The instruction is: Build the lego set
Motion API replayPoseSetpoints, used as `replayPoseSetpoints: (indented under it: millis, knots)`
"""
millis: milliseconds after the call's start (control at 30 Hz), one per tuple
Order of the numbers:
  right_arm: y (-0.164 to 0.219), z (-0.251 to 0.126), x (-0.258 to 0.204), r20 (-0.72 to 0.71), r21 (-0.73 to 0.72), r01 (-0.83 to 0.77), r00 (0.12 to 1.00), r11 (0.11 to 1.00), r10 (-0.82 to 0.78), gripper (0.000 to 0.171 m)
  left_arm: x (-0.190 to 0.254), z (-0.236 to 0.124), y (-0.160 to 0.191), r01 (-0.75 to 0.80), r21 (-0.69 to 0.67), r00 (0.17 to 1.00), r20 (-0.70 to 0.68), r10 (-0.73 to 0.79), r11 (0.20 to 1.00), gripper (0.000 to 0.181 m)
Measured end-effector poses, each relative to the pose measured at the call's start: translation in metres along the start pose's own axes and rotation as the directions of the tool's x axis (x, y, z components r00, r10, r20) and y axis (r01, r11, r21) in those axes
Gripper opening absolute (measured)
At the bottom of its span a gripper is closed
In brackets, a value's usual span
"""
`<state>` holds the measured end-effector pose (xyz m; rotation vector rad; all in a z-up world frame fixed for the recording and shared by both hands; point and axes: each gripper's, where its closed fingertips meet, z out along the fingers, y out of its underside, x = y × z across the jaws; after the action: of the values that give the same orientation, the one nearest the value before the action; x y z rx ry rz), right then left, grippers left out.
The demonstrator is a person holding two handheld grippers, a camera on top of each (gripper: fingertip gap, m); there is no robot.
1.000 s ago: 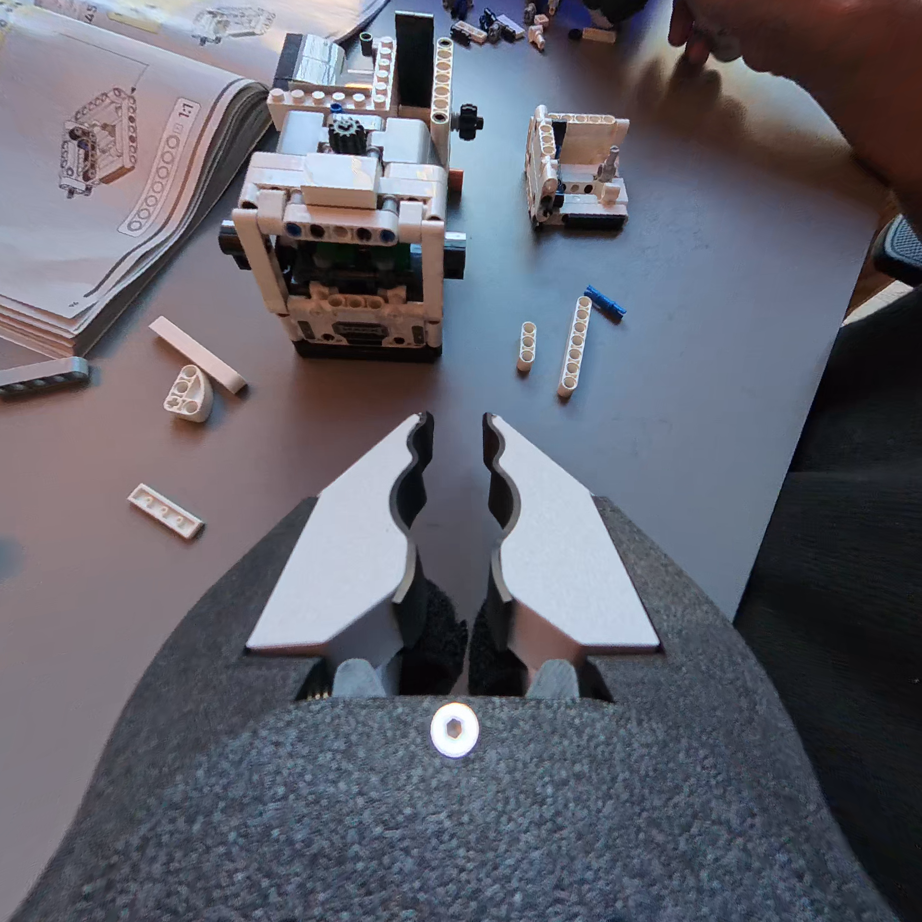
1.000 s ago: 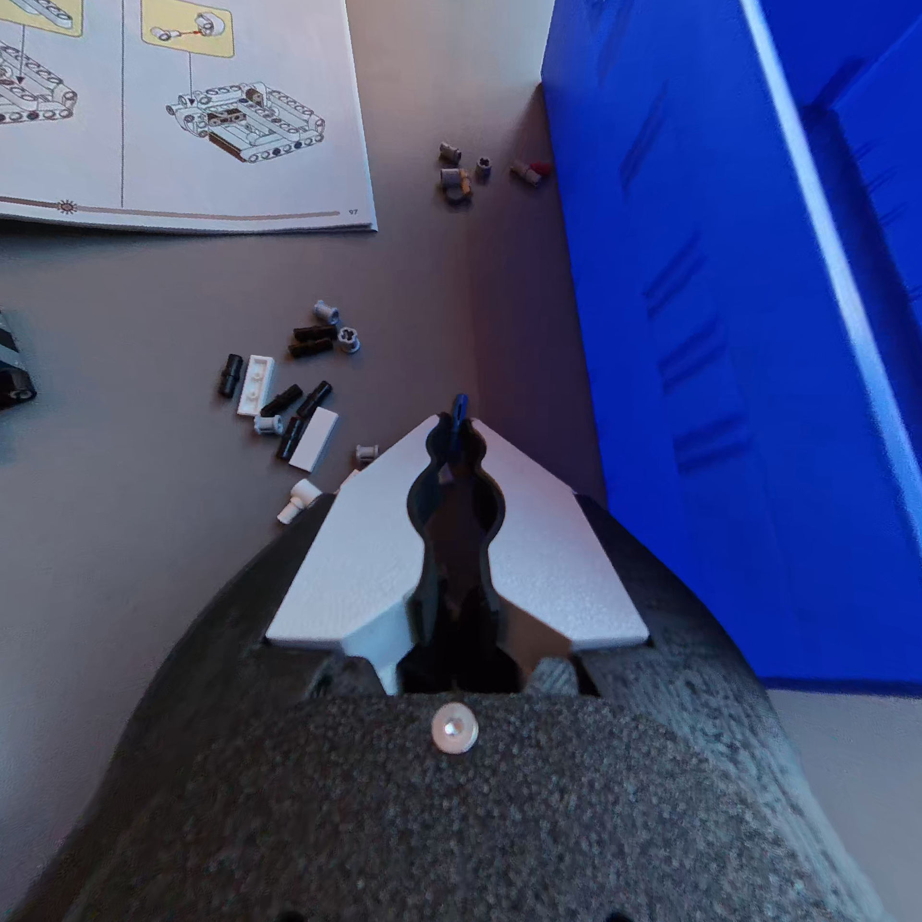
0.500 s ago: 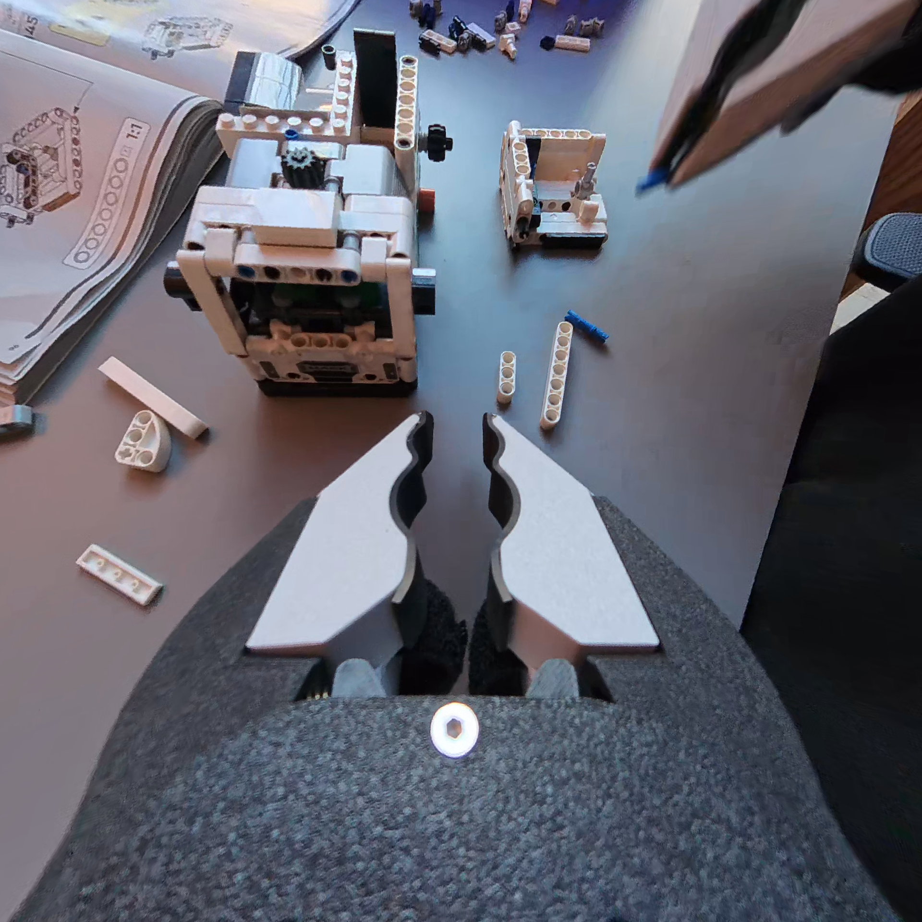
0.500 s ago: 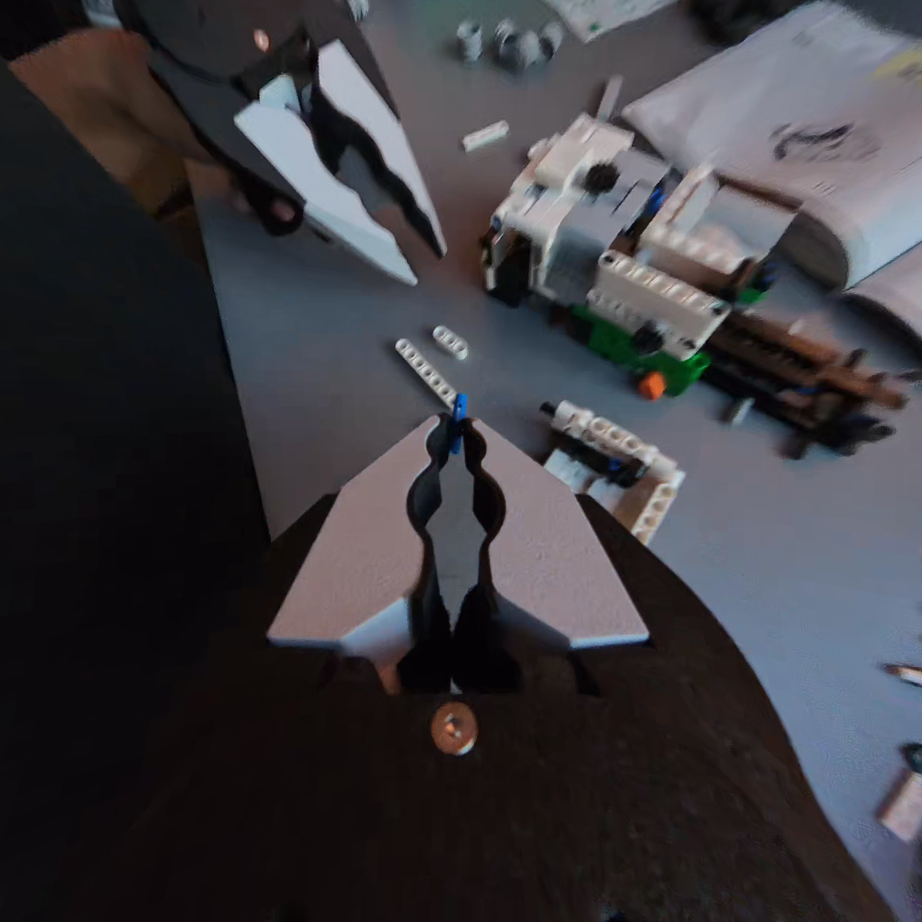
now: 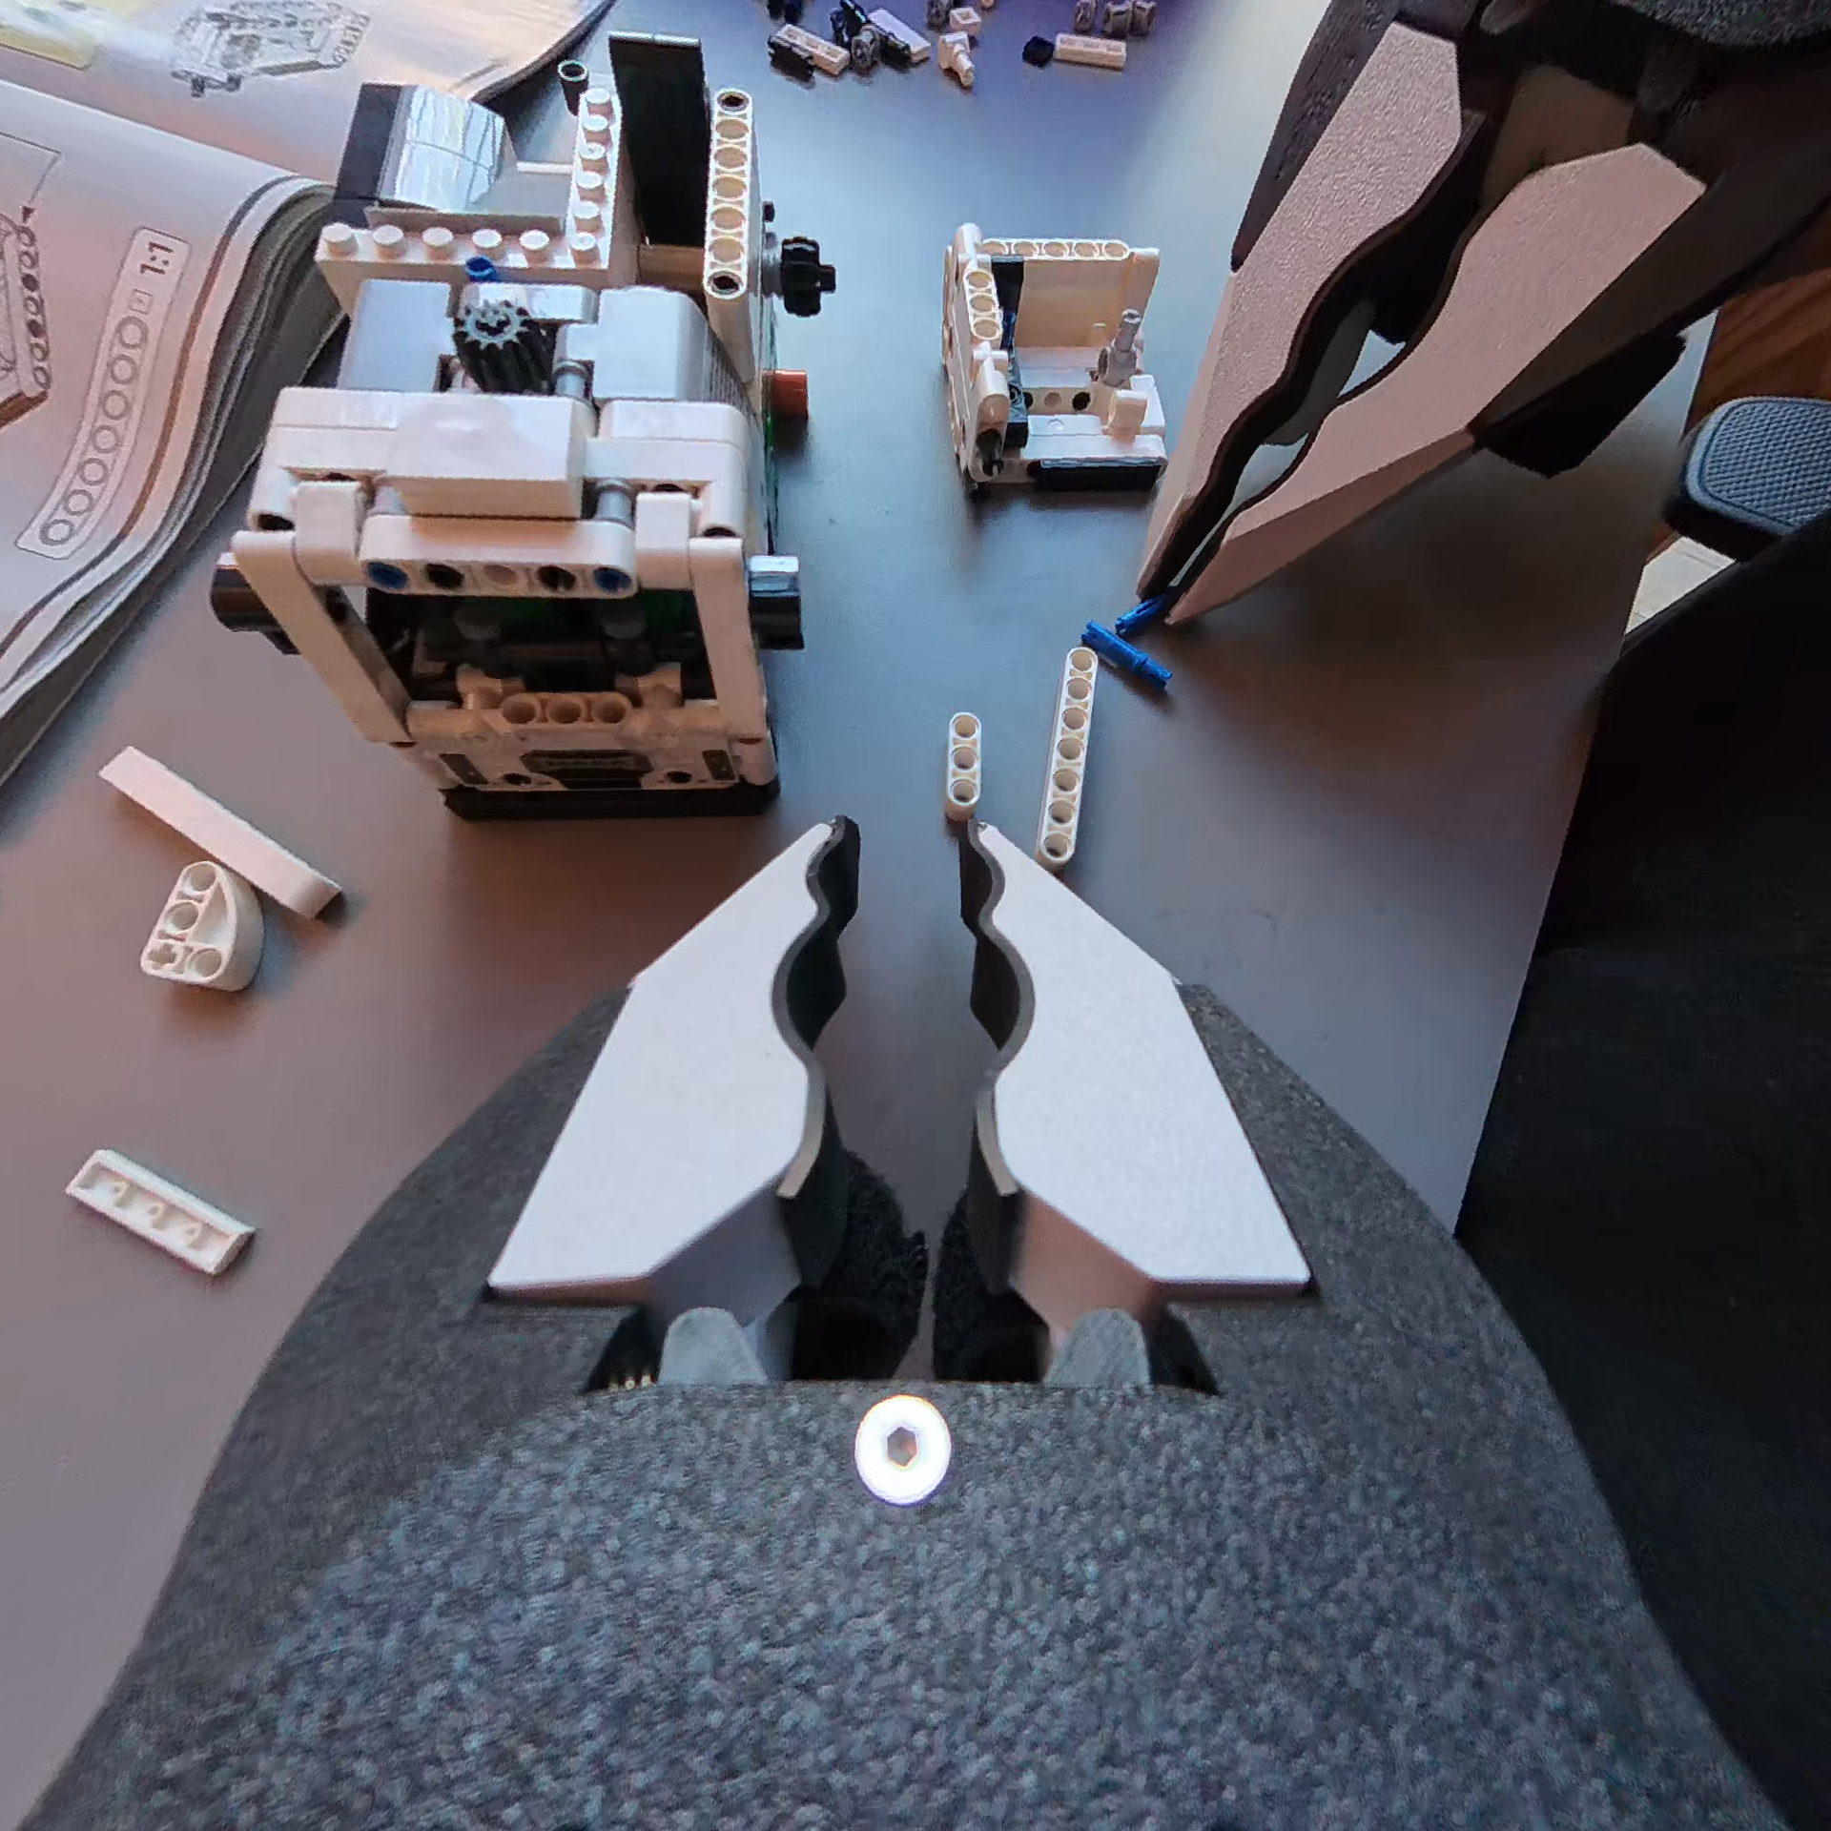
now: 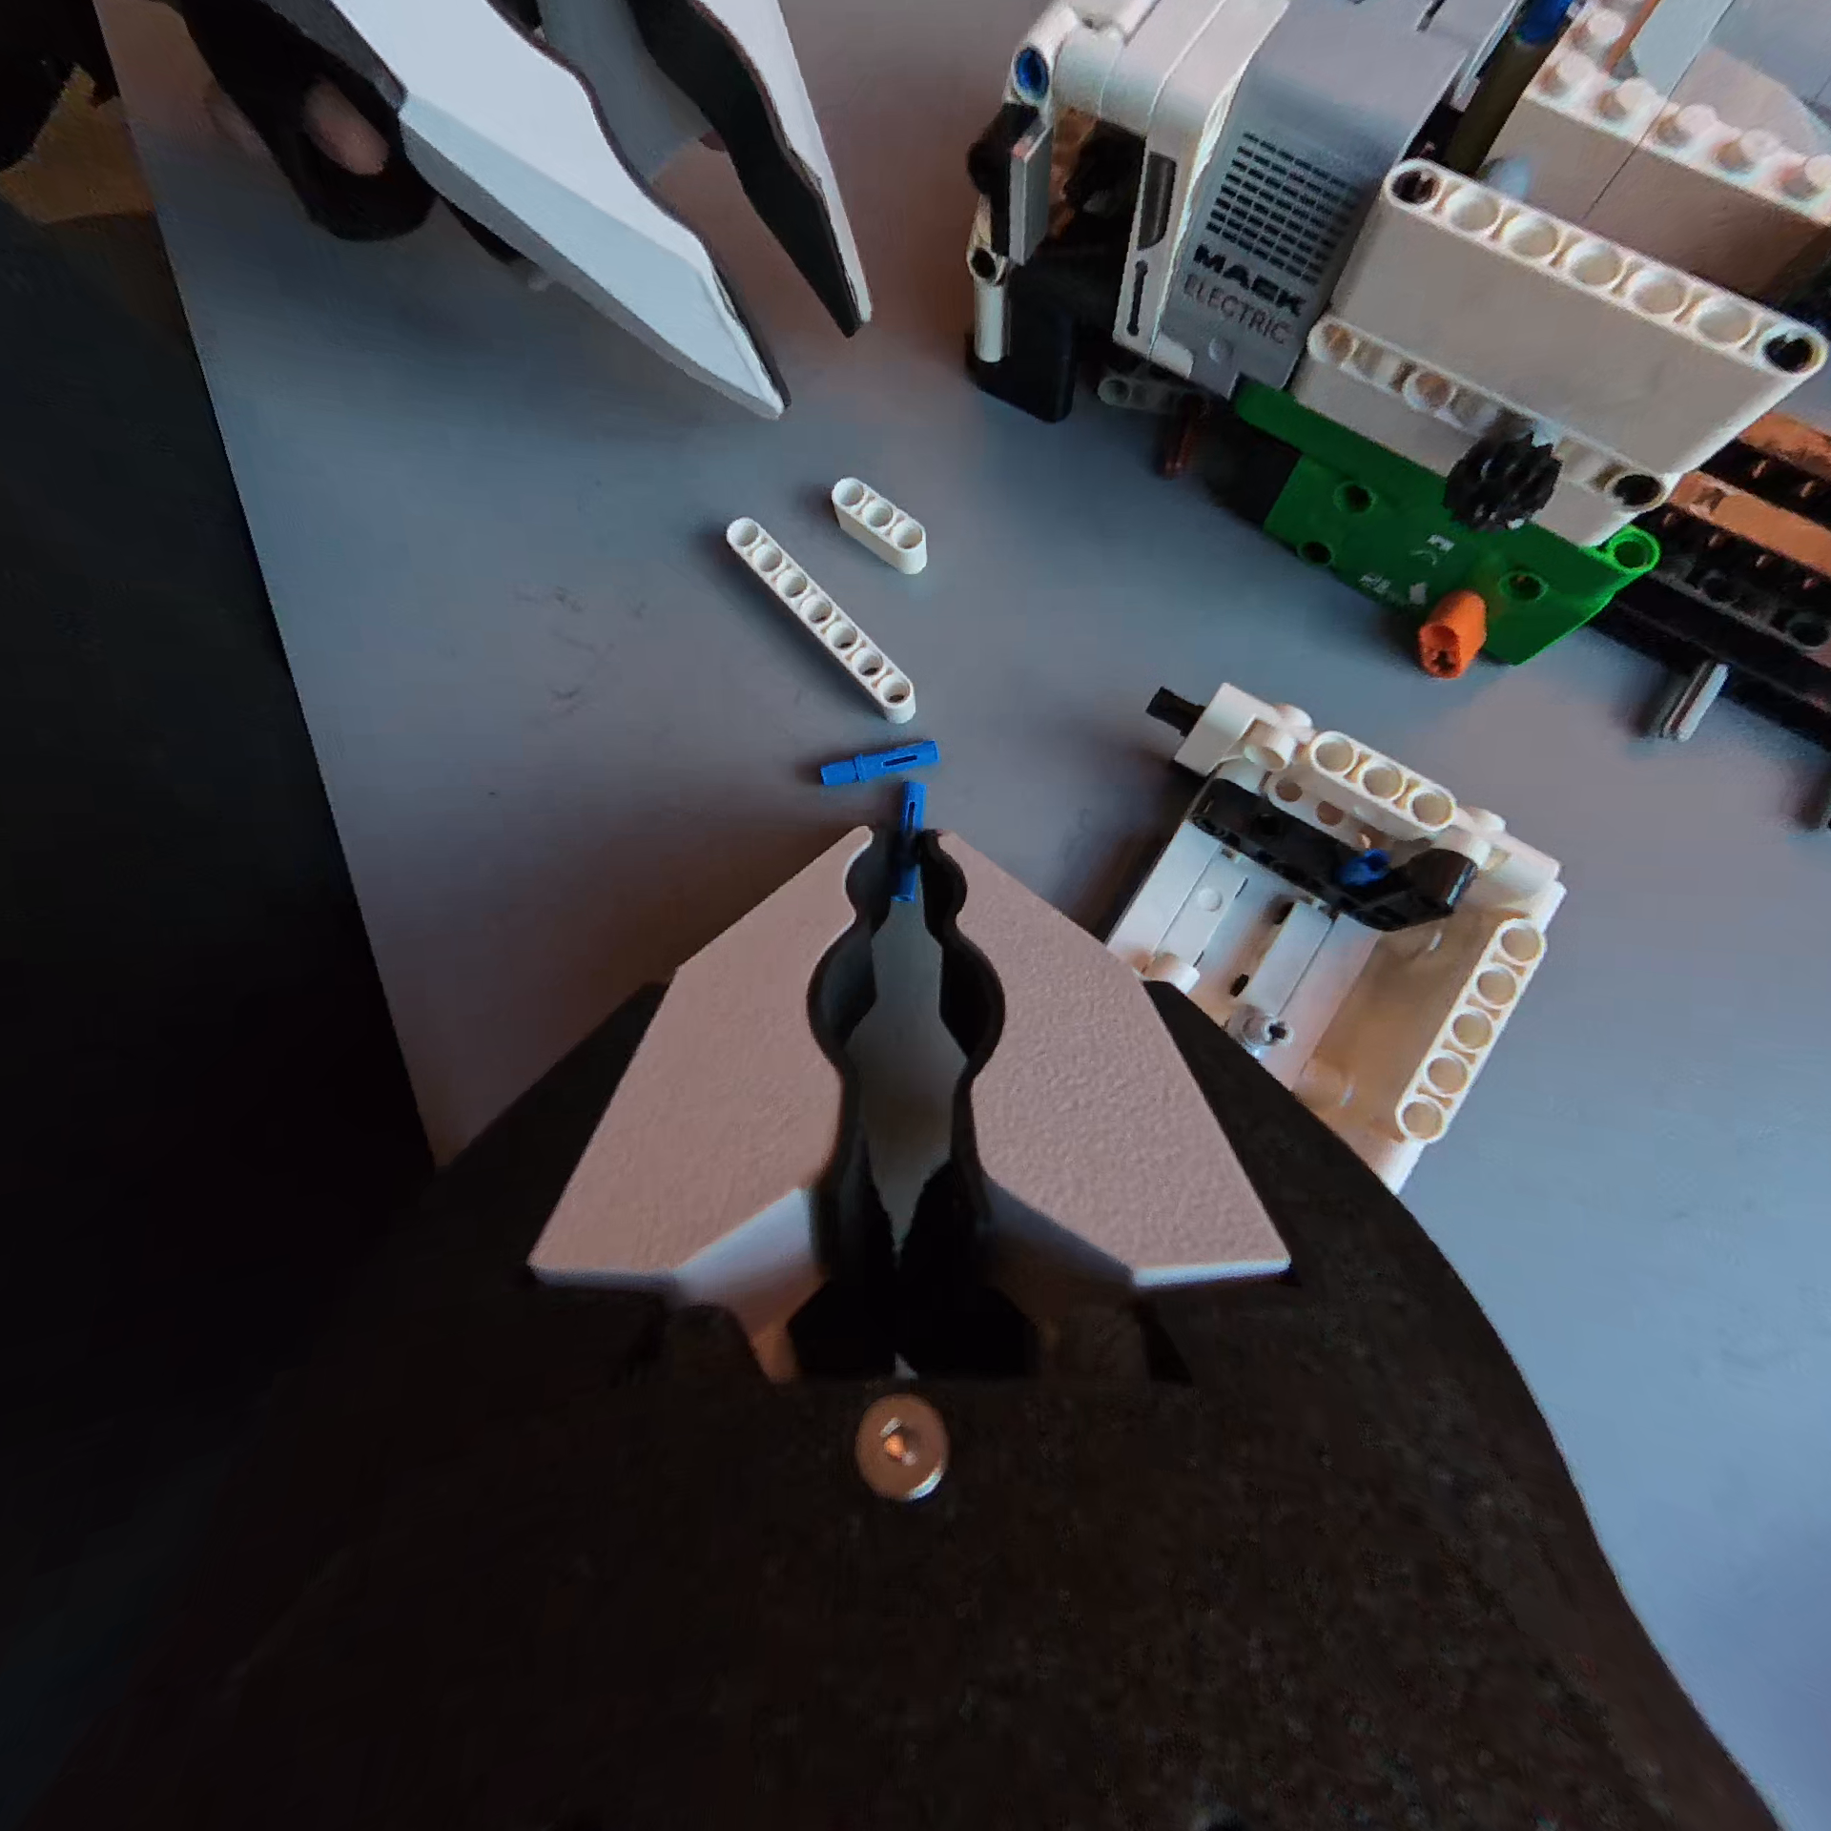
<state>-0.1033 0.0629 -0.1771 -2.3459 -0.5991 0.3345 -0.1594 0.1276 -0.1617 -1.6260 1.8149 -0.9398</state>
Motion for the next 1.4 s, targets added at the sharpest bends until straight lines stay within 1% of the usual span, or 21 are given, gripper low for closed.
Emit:
replayPoseSetpoints:
  millis: [133,267,400,533,633,700,767,900,1000,1167,1267,1333,1400]
  knots:
    - [0.0,-0.001,0.0,0.005,0.013,-0.011,1.0,1.0,0.011,0.006,0.002,0.002,-0.003,-0.005,0.002,1.0,-0.006,0.005,1.0,0.019]
    - [0.001,-0.009,0.004,-0.001,0.023,-0.008,1.0,1.0,0.008,0.017,0.003,0.003,-0.004,-0.007,0.004,1.0,-0.009,0.007,1.0,0.019]
    - [-0.013,-0.031,0.017,-0.011,0.125,-0.043,0.999,0.991,0.044,0.018,0.002,0.003,-0.003,-0.011,0.0,1.0,-0.007,0.011,1.0,0.019]
    - [-0.03,-0.052,0.037,-0.022,0.251,-0.099,0.994,0.963,0.108,0.018,0.001,0.004,-0.003,-0.009,-0.001,1.0,-0.007,0.009,1.0,0.019]
    - [-0.041,-0.06,0.05,-0.042,0.331,-0.119,0.989,0.936,0.141,0.018,0.0,0.004,-0.003,-0.008,-0.005,1.0,-0.004,0.008,1.0,0.019]
    - [-0.045,-0.058,0.053,-0.043,0.354,-0.121,0.988,0.927,0.146,0.018,0.0,0.004,-0.002,-0.008,-0.009,1.0,-0.001,0.008,1.0,0.019]
    - [-0.045,-0.051,0.049,-0.016,0.347,-0.126,0.99,0.929,0.14,0.018,0.0,0.002,-0.001,-0.004,-0.014,1.0,0.003,0.004,1.0,0.02]
    - [-0.042,-0.038,0.036,0.023,0.311,-0.128,0.992,0.942,0.127,0.018,0.015,-0.004,0.009,-0.01,-0.038,0.998,-0.059,0.008,0.999,0.019]
    - [-0.043,-0.033,0.021,0.061,0.304,-0.116,0.993,0.946,0.102,0.018,0.023,-0.003,0.015,-0.029,-0.056,0.996,-0.081,0.024,0.998,0.022]
    - [-0.034,-0.019,0.005,0.071,0.249,-0.094,0.994,0.964,0.079,0.018,0.029,0.005,0.012,-0.088,-0.066,0.994,-0.071,0.083,0.994,0.024]
    - [-0.028,-0.011,-0.002,0.069,0.209,-0.076,0.996,0.975,0.063,0.018,0.032,0.011,0.005,-0.102,-0.045,0.992,-0.085,0.098,0.994,0.021]
    - [-0.025,-0.006,-0.006,0.062,0.191,-0.062,0.997,0.98,0.051,0.018,0.031,0.016,0.006,-0.128,-0.068,0.99,-0.074,0.123,0.99,0.019]
    - [-0.023,-0.001,-0.008,0.053,0.172,-0.054,0.998,0.984,0.045,0.018,0.027,0.02,0.007,-0.175,-0.083,0.984,-0.046,0.172,0.981,0.008]
